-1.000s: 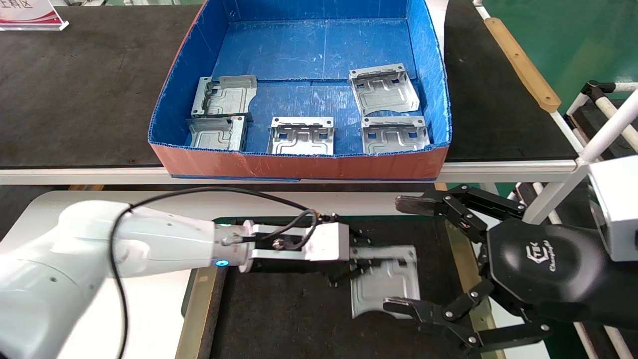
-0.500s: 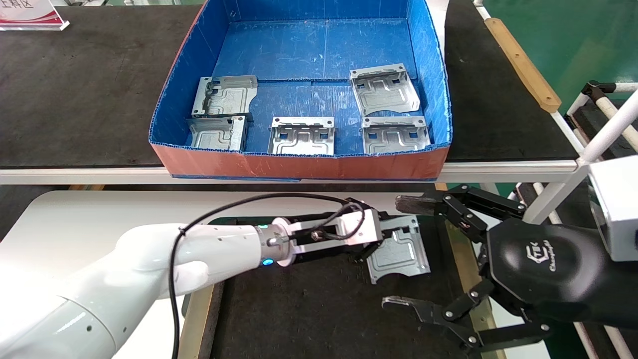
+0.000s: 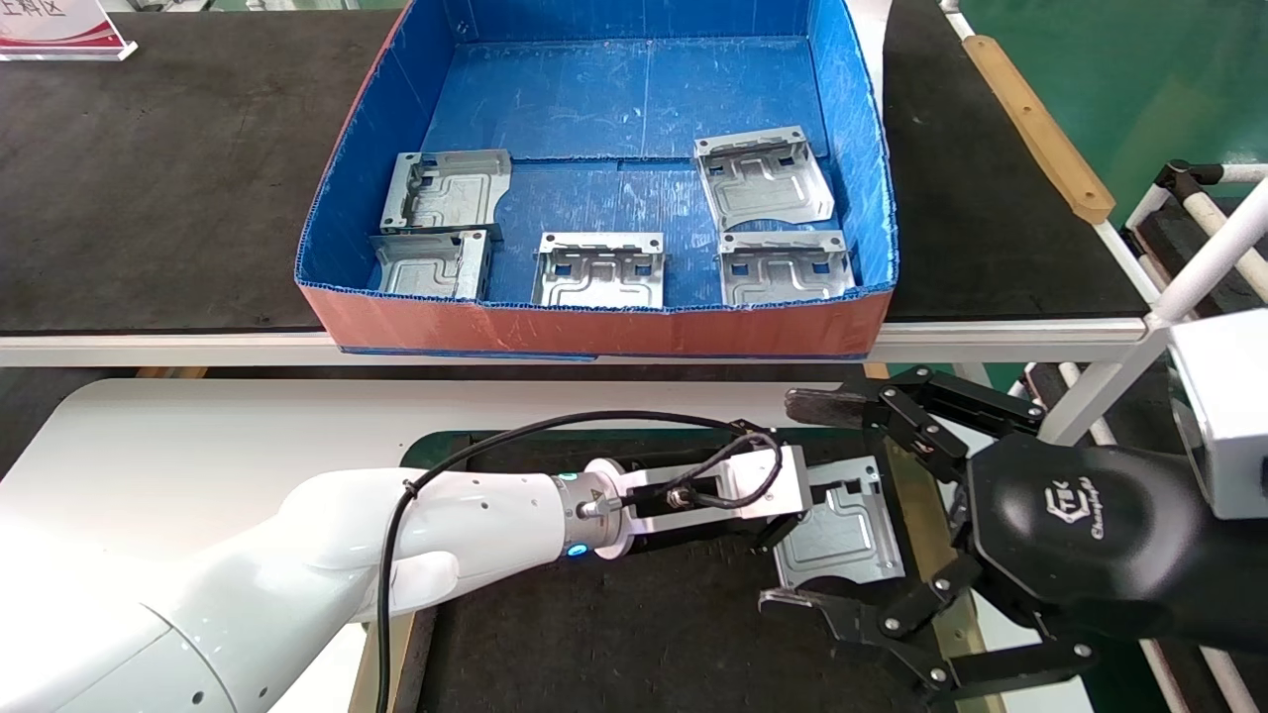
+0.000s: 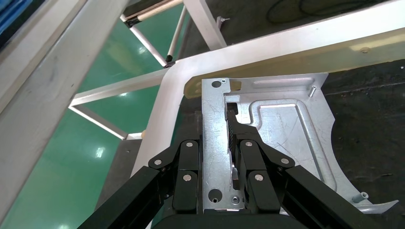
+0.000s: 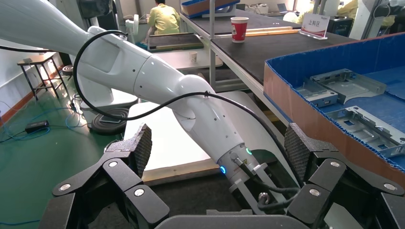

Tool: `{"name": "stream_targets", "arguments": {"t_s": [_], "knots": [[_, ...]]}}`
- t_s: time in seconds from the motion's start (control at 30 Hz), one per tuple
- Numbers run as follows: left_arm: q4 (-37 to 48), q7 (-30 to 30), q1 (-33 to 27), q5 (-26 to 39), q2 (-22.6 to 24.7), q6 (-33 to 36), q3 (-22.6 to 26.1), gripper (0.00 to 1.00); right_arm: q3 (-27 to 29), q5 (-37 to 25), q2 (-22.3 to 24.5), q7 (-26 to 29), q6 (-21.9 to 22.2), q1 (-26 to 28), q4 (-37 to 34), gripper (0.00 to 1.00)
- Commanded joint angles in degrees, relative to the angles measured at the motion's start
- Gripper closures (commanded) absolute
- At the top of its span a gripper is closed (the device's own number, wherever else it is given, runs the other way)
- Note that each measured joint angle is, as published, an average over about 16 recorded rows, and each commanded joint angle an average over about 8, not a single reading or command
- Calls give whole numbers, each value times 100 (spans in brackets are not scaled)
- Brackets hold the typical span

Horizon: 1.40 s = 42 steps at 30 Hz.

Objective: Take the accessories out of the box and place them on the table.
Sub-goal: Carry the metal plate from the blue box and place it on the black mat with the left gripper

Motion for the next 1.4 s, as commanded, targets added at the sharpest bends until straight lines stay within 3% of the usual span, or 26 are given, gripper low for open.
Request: {"name": "stream_targets", "arguments": {"t_s": [0.03, 0.5, 0.53, 0.77, 0.8, 1.4], "knots": [[-72, -13, -14, -89, -2, -84, 134, 100, 0, 0, 0, 0, 0, 0, 0, 0], [-224, 34, -122, -558, -9, -493, 695, 100, 0, 0, 0, 0, 0, 0, 0, 0], [-230, 35, -125, -584, -9, -504, 720, 94, 0, 0, 0, 0, 0, 0, 0, 0], [-277, 4, -123, -737, -7, -550, 859, 6, 0, 1, 0, 0, 1, -1, -1, 0], [-282, -1, -121, -750, -7, -552, 870, 0, 0, 1, 1, 0, 1, -1, -2, 0], [-264, 18, -119, -700, -11, -535, 824, 0, 0, 1, 1, 0, 2, -2, -2, 0]]}}
